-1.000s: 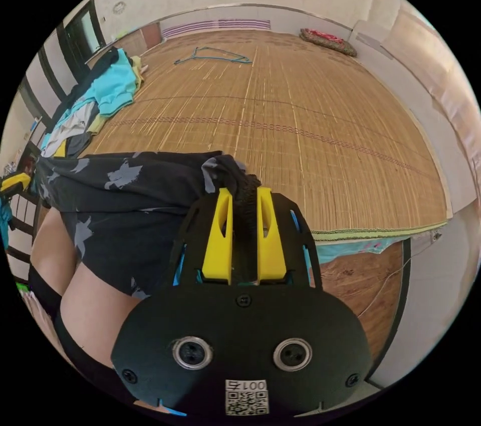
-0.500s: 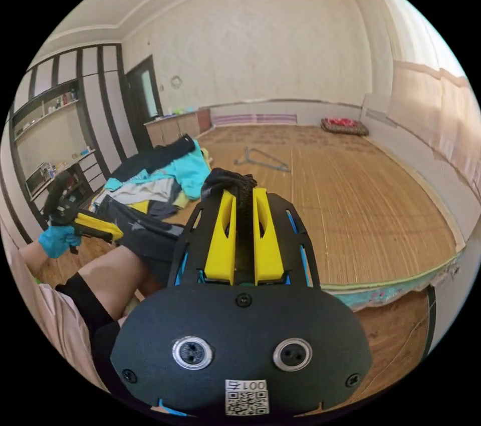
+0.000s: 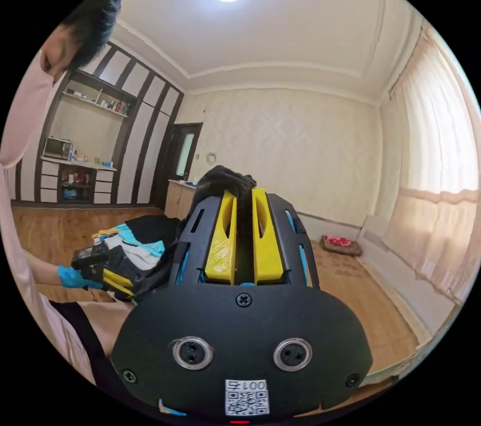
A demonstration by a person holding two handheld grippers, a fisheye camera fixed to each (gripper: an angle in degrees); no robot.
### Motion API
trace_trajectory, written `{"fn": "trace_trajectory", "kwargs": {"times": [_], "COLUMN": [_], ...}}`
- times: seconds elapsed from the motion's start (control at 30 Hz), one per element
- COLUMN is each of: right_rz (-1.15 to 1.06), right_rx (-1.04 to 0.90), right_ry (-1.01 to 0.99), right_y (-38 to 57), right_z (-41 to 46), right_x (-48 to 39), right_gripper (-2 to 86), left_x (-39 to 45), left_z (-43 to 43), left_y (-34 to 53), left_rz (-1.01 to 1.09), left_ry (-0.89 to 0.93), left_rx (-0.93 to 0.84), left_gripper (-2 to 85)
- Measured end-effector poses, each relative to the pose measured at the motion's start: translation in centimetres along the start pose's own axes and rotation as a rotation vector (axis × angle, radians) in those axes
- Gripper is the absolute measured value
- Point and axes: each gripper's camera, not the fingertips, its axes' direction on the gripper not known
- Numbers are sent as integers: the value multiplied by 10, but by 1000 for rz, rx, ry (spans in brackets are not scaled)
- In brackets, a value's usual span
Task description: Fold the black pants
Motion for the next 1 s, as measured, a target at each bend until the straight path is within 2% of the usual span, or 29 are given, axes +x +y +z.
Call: {"fn": "trace_trajectory", "kwargs": {"times": [0.2, 0.33, 0.53, 0.73, 0.83, 0.9, 1.0], "right_rz": [10, 15, -9, 111, 141, 182, 253], "right_rx": [58, 56, 71, 52, -12, -93, -222], "right_ry": [53, 27, 209, 384, 462, 449, 382], "right_y": [-32, -39, -43, -25, -5, 13, 41], "right_z": [-43, -58, -79, -101, -99, -89, -65], "right_x": [-4, -5, 3, 45, 52, 53, 54], "right_gripper": [44, 42, 43, 44, 45, 45, 45], "left_x": [-24, -25, -28, -19, 15, 50, 87], "left_z": [4, 13, -6, -79, -77, -43, 26], "left_y": [18, -1, -96, -241, -309, -336, -326], "left_rz": [-269, -353, -361, -250, -5, 204, 314], "left_ry": [-61, -86, -227, -278, -192, -101, -29], "left_rx": [72, 132, 292, 554, 461, 291, 59], "left_gripper": [11, -8, -11, -10, -2, 23, 64]}}
